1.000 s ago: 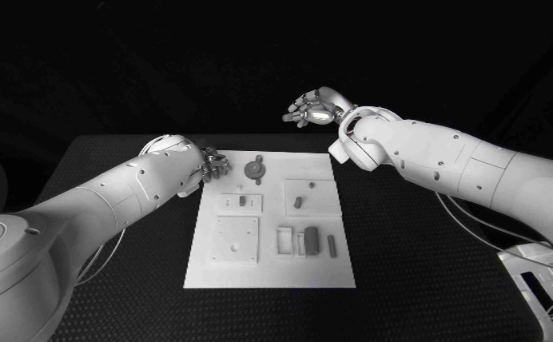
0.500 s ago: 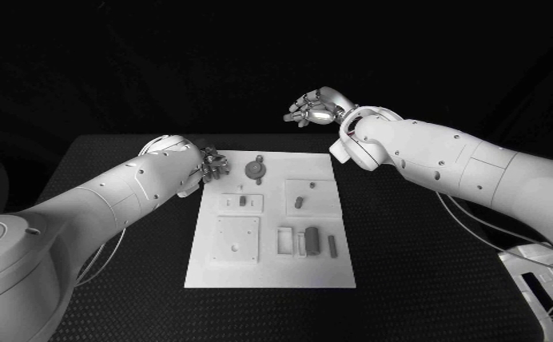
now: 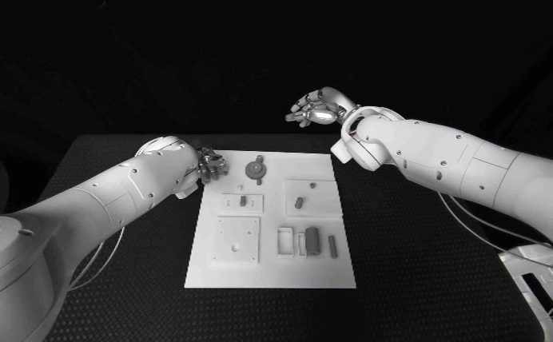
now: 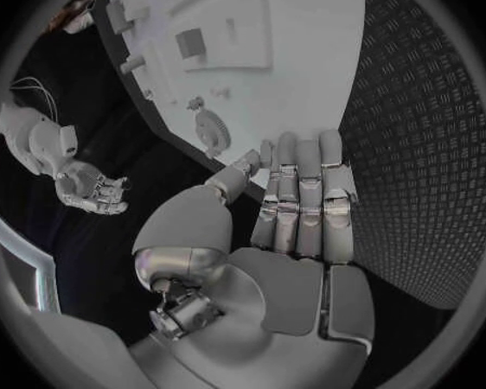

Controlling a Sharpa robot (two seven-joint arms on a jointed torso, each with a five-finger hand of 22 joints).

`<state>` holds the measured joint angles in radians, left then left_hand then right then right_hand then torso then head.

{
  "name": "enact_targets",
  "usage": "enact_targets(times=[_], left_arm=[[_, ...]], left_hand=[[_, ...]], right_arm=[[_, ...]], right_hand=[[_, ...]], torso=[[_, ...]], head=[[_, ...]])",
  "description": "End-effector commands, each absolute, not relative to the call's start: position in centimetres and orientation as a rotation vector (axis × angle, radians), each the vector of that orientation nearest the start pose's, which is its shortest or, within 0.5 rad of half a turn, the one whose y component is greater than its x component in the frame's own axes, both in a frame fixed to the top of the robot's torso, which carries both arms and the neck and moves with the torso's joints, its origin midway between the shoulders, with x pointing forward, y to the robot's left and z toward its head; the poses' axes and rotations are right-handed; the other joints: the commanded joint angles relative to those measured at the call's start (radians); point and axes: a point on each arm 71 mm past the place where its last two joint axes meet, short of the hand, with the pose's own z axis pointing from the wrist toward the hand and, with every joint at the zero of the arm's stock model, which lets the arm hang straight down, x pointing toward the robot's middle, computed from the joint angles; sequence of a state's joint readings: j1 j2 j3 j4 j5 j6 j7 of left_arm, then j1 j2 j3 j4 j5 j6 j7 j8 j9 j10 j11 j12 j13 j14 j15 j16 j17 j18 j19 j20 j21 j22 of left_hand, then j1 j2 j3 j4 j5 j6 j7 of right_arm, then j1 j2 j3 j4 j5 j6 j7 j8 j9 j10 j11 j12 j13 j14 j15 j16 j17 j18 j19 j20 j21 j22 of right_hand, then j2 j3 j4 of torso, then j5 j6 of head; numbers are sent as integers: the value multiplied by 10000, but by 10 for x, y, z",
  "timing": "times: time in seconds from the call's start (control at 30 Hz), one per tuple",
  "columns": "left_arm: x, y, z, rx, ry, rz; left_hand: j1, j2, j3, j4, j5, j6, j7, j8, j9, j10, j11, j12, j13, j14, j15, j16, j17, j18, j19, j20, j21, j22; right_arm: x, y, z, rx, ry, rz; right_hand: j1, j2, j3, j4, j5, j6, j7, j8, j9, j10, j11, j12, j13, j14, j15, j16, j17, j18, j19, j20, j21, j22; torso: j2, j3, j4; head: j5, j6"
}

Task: Assemble the parts on the task board

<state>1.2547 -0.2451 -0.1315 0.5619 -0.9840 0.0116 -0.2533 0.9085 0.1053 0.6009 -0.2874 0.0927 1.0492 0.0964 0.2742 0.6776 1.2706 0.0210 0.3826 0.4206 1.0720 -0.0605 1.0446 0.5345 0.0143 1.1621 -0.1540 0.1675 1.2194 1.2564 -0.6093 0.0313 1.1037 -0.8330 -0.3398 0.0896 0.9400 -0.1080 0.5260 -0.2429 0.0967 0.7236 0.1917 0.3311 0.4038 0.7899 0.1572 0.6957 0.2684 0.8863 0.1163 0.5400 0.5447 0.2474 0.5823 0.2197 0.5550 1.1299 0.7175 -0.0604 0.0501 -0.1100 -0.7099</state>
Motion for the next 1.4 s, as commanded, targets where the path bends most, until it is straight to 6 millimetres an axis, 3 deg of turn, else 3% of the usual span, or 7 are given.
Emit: enact_targets(times=[0.03,0.2,0.37,0.7,0.97,1.2,1.4], left_arm=[[610,179,-234,-4923,20790,-4213],[606,178,-229,-4970,20822,-4529],[597,175,-226,-4824,20901,-4883],[585,178,-223,-4662,20966,-4938],[574,172,-224,-3779,21101,-4513],[566,170,-233,-3329,21321,-4179],[559,169,-246,-3021,21535,-3864]], left_hand=[[28,-25,86,-12,294,113,-19,55,11,230,-130,-47,40,102,-22,68,35,-116,96,-44,61,89],[-34,-59,86,-14,535,204,-53,78,9,345,-170,-60,91,163,-57,125,75,-119,158,-81,99,187],[-58,-83,87,-17,640,256,-75,93,10,408,-193,-64,118,198,-74,152,95,-117,194,-101,124,241],[-67,-128,95,-22,703,332,-107,110,7,514,-232,-75,158,272,-110,193,123,-110,256,-137,173,344],[-86,-130,92,-17,709,371,-121,117,3,562,-249,-82,179,312,-129,215,137,-110,287,-153,198,396],[-132,-125,80,-17,707,429,-144,130,-1,635,-276,-82,210,368,-158,246,155,-106,337,-180,231,462],[-142,-119,81,-17,711,436,-147,128,-4,646,-280,-85,216,377,-163,249,157,-106,343,-185,236,476]], right_arm=[[575,-212,-153,4406,15482,9326],[577,-216,-153,4456,15503,9230],[581,-224,-156,4501,15591,9112],[585,-234,-158,4646,15621,8980],[584,-234,-158,4575,15718,9020],[585,-234,-161,4596,15937,9201],[585,-232,-164,4595,16070,9273]], right_hand=[[31,18,-70,12,-19,-74,333,42,-16,-30,26,-52,-17,12,85,-46,17,-139,-58,15,-71,-13],[34,16,-72,14,-18,-75,333,44,-21,-24,27,-57,-37,18,86,-66,26,-142,-75,20,-91,-18],[53,36,-84,11,-17,-95,336,52,-58,-86,57,-176,-201,-98,159,-300,6,-165,-194,49,-218,-36],[123,89,-120,7,-18,-158,341,122,-209,1,229,-998,-1116,-330,400,-1104,-270,-633,-1584,200,-1302,-162],[140,98,-132,20,-18,-190,347,129,-242,32,246,-1111,-1276,-409,447,-1224,-317,-709,-1754,206,-1464,-140],[148,177,-118,86,-16,-305,337,136,-318,-127,406,-1695,-1753,-928,721,-1710,-651,-939,-2243,215,-1873,-51],[154,264,-51,153,-17,-512,344,127,-392,-170,450,-2416,-2031,-1326,802,-2015,-1053,-914,-2054,186,-2089,-11]], torso=[[-12,-3,14],[-38,-7,37],[-152,-50,124],[-318,-108,266],[-286,-107,245],[-273,-103,229],[-271,-102,235]], head=[[4,-2],[36,-8],[7,-93],[-27,-247],[31,-260],[56,-286],[58,-309]])
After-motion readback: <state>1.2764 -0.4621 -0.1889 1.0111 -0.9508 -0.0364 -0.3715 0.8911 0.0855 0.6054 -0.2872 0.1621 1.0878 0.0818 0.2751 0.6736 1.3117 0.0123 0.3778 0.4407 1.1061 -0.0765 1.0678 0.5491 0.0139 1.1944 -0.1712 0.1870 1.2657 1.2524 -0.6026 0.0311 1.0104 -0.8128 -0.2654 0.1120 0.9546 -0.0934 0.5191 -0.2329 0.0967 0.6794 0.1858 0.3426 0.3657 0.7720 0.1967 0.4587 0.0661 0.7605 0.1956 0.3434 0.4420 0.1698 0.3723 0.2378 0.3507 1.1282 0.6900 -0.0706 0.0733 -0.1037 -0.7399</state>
